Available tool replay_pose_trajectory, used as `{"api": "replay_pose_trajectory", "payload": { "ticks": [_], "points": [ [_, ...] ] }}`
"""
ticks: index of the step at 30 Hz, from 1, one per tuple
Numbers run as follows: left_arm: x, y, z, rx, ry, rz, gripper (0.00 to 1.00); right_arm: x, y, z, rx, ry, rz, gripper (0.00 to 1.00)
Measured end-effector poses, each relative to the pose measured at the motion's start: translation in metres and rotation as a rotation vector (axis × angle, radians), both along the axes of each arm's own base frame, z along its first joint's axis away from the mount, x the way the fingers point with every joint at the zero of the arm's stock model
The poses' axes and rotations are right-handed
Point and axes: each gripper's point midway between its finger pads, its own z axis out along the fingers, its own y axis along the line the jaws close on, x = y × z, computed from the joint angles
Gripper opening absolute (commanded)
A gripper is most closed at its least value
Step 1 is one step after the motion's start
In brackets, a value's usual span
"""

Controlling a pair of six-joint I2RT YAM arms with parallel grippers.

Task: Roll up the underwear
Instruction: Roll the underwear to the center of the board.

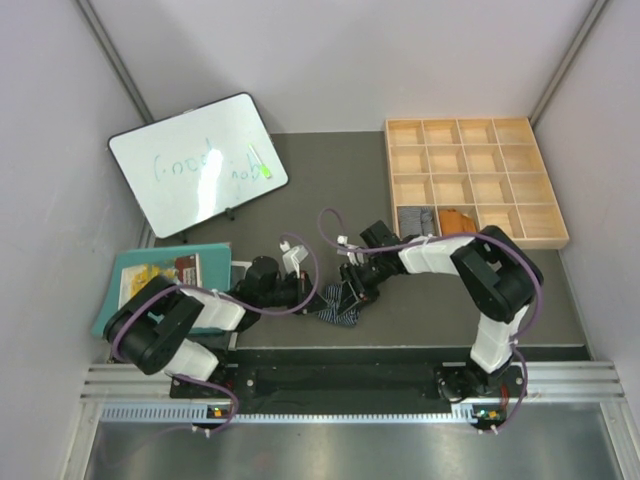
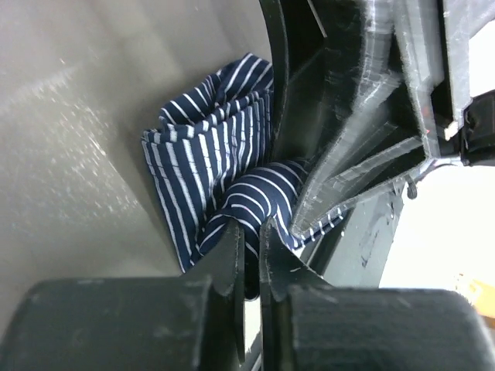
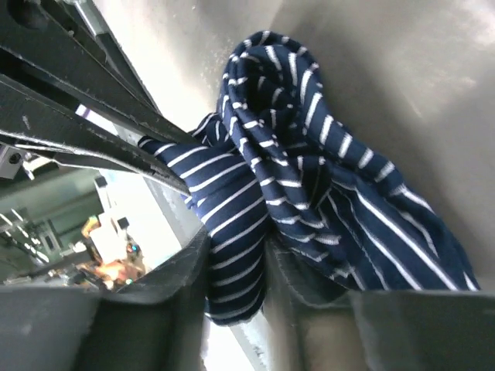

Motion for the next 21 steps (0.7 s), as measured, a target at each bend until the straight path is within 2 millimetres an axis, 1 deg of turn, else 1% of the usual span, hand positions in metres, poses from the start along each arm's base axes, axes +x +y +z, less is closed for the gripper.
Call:
{"api": "replay_pose_trajectory", "payload": {
  "ticks": [1,2,4,5,7,9,11,14,18,20,21],
  "points": [
    [0.002,-0.001,0.0,0.002,-0.001,0.003,0.0,0.002,-0.001,0.001,-0.003,0.001,-0.011,0.49],
    [0.003,-0.001,0.0,0.007,0.002,0.006,0.0,0.004,-0.003,0.002,-0.005,-0.009,-0.023,0.56],
    [0.006,-0.002,-0.002,0.023,0.015,0.011,0.0,0.011,-0.007,0.007,-0.009,-0.042,-0.047,0.6],
    [0.008,-0.003,-0.002,0.031,0.023,0.013,0.0,0.014,-0.01,0.012,-0.011,-0.068,-0.06,0.62],
    [0.011,-0.005,-0.002,0.049,0.042,0.015,0.0,0.02,-0.014,0.022,-0.004,-0.125,-0.084,0.64],
    [0.014,-0.007,-0.003,0.066,0.065,0.015,0.0,0.021,-0.019,0.031,0.002,-0.183,-0.104,0.67],
    [0.017,-0.009,-0.004,0.083,0.089,0.014,0.0,0.019,-0.025,0.035,-0.001,-0.222,-0.122,0.7],
    [0.021,-0.013,-0.007,0.103,0.122,0.012,0.0,0.014,-0.035,0.03,-0.014,-0.26,-0.153,0.73],
    [0.025,-0.015,-0.012,0.105,0.162,0.004,0.0,0.008,-0.047,0.012,-0.054,-0.264,-0.185,0.76],
    [0.026,-0.016,-0.013,0.101,0.179,0.0,0.0,0.006,-0.049,0.006,-0.062,-0.259,-0.195,0.78],
    [0.026,-0.016,-0.013,0.097,0.187,-0.003,0.0,0.007,-0.048,0.007,-0.053,-0.262,-0.199,0.78]
  ]
}}
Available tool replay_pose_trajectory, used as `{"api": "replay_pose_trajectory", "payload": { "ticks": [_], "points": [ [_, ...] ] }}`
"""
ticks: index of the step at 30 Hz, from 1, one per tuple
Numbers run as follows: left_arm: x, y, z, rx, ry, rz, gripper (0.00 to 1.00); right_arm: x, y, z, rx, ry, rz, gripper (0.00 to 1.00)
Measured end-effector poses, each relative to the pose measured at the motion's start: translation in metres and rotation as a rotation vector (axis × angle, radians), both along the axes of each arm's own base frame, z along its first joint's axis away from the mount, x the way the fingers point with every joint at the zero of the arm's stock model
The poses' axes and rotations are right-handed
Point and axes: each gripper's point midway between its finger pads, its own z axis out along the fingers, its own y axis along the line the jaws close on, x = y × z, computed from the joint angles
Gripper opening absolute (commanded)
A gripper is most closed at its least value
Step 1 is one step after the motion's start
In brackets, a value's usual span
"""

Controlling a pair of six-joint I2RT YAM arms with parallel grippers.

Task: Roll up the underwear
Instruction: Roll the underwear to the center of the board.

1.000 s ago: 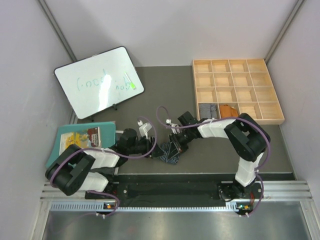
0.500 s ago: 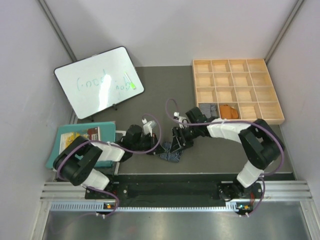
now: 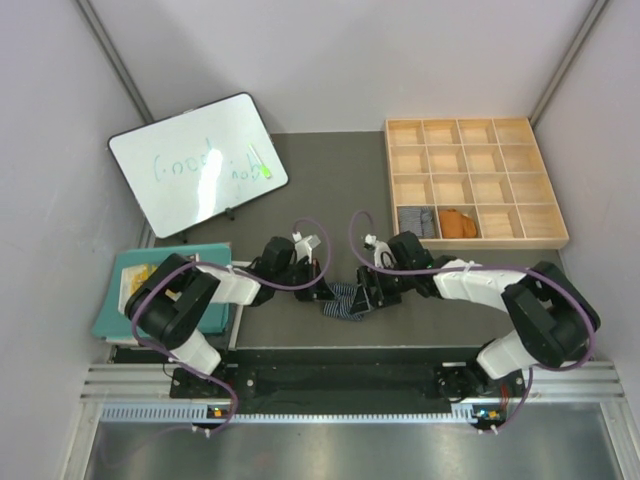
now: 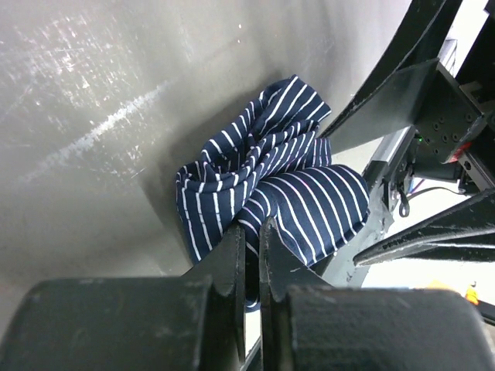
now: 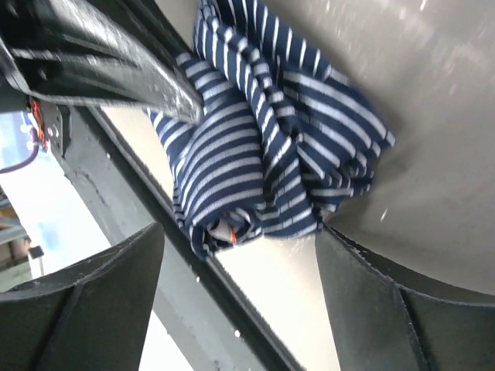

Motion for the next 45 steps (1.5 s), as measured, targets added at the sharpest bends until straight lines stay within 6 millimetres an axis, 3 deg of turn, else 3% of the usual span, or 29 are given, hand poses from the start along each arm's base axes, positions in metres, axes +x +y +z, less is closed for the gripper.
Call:
{"api": "replay_pose_trajectory", "payload": {
  "ticks": [4,8,12,13,14,15,18,20,27,36,43,45],
  "points": [
    [0.0,-0.001,0.0,-0.006,0.017,0.0,0.0,0.008,0.006,0.001,0.022,-0.028,-0.007,0.77],
    [0.0,-0.001,0.0,-0.007,0.019,0.002,0.0,0.012,0.007,0.0,0.029,-0.046,-0.013,0.68],
    [0.0,-0.001,0.0,-0.008,0.025,0.006,0.0,0.015,0.004,-0.007,-0.004,-0.052,-0.034,0.35],
    [0.0,-0.001,0.001,-0.009,0.027,0.007,0.15,0.015,0.003,-0.009,-0.014,-0.044,-0.042,0.3],
    [0.0,-0.001,0.001,-0.009,0.03,0.009,0.24,0.015,0.003,-0.011,-0.018,-0.035,-0.047,0.25],
    [0.0,-0.002,0.001,-0.01,0.031,0.01,0.32,0.015,0.003,-0.012,-0.018,-0.028,-0.052,0.14],
    [0.003,-0.001,0.001,-0.005,0.029,0.024,0.52,0.015,0.003,-0.012,-0.019,-0.016,-0.066,0.0],
    [0.005,-0.001,0.005,-0.008,0.017,0.032,0.59,0.015,0.002,-0.013,-0.028,0.004,-0.09,0.0],
    [0.003,0.011,0.019,0.015,-0.062,0.05,0.65,0.015,0.006,-0.016,-0.038,0.096,-0.13,0.0],
    [-0.012,0.026,0.007,0.058,-0.079,0.033,0.65,0.012,0.019,-0.018,0.02,0.229,-0.12,0.0],
    [-0.006,0.032,0.007,0.095,-0.145,0.046,0.65,0.01,0.024,-0.018,0.047,0.266,-0.098,0.0],
    [-0.004,0.033,0.007,0.095,-0.161,0.051,0.6,0.009,0.025,-0.019,0.053,0.274,-0.091,0.0]
  ]
}}
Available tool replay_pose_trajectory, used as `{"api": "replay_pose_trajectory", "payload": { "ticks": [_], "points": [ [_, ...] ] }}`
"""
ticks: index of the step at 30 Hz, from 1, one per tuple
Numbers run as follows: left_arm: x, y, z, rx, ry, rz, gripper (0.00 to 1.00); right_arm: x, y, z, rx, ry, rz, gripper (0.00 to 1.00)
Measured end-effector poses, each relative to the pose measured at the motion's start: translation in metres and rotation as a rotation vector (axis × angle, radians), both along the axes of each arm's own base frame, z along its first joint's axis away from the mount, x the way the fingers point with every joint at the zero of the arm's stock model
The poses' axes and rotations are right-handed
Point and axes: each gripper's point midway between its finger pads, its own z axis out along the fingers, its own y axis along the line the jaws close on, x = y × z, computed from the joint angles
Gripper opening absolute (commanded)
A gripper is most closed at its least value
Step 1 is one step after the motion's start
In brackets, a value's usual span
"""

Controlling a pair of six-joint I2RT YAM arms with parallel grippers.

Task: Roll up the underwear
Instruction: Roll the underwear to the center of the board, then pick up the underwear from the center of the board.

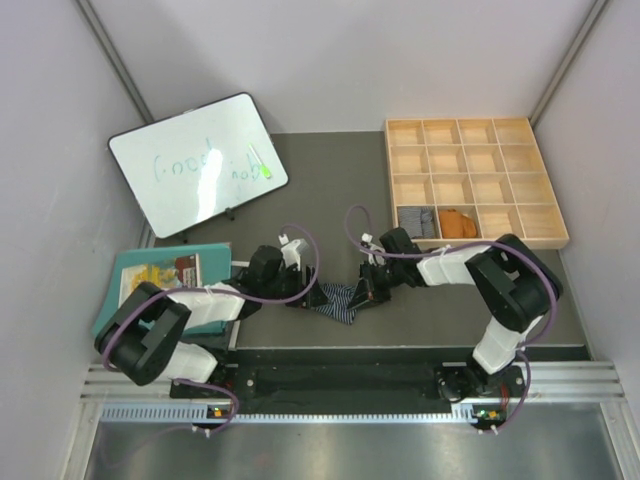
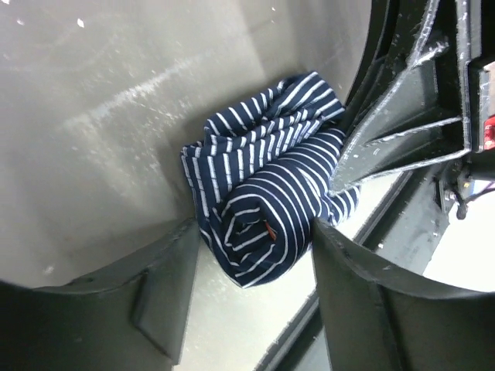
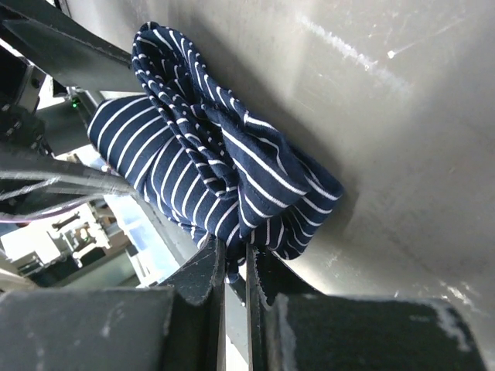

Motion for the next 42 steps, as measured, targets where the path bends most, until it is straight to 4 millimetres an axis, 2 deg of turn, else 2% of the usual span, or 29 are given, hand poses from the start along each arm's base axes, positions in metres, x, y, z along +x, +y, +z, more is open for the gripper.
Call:
{"api": "replay_pose_trajectory", "payload": {
  "ticks": [4,5,6,7,8,9,12,17,22,26,31,37,39,41,42],
  "points": [
    [0.004,-0.001,-0.005,-0.013,-0.03,0.01,0.38,-0.001,0.002,0.0,0.012,0.013,0.01,0.02],
    [0.005,-0.002,-0.006,-0.017,-0.026,0.013,0.32,-0.001,0.002,0.0,0.012,0.014,0.011,0.11],
    [0.005,-0.003,-0.007,-0.023,-0.028,0.011,0.2,-0.001,0.002,0.001,0.011,0.015,0.011,0.17],
    [0.006,-0.004,-0.007,-0.03,-0.029,0.009,0.14,0.0,0.002,0.001,0.008,0.015,0.012,0.24],
    [0.006,-0.005,-0.007,-0.034,-0.03,0.007,0.08,0.0,0.002,0.001,0.004,0.015,0.013,0.35],
    [0.007,-0.006,-0.007,-0.038,-0.035,0.003,0.01,0.0,0.001,0.002,-0.005,0.016,0.015,0.41],
    [0.008,-0.008,-0.006,-0.042,-0.041,-0.014,0.0,0.002,-0.001,0.004,-0.045,-0.004,0.022,0.57],
    [0.013,-0.013,-0.006,-0.034,-0.045,-0.041,0.0,0.022,-0.012,0.014,-0.141,-0.112,0.02,0.67],
    [0.014,-0.015,-0.006,-0.021,-0.045,-0.063,0.0,0.047,-0.025,0.017,-0.212,-0.254,0.028,0.68],
    [0.014,-0.015,-0.006,-0.013,-0.043,-0.071,0.0,0.054,-0.023,0.016,-0.202,-0.315,0.063,0.7],
    [0.015,-0.016,-0.006,-0.007,-0.034,-0.08,0.0,0.056,-0.005,0.017,-0.131,-0.342,0.118,0.7],
    [0.016,-0.017,-0.006,-0.002,-0.026,-0.082,0.0,0.037,0.012,0.018,-0.106,-0.375,0.209,0.67],
    [0.016,-0.017,-0.006,0.0,-0.023,-0.081,0.0,0.032,0.015,0.017,-0.107,-0.382,0.23,0.63],
    [0.016,-0.017,-0.007,0.0,-0.018,-0.078,0.0,0.029,0.017,0.016,-0.111,-0.391,0.247,0.44],
    [0.016,-0.017,-0.006,-0.001,-0.015,-0.076,0.0,0.027,0.017,0.015,-0.114,-0.396,0.254,0.29]
  ]
}}
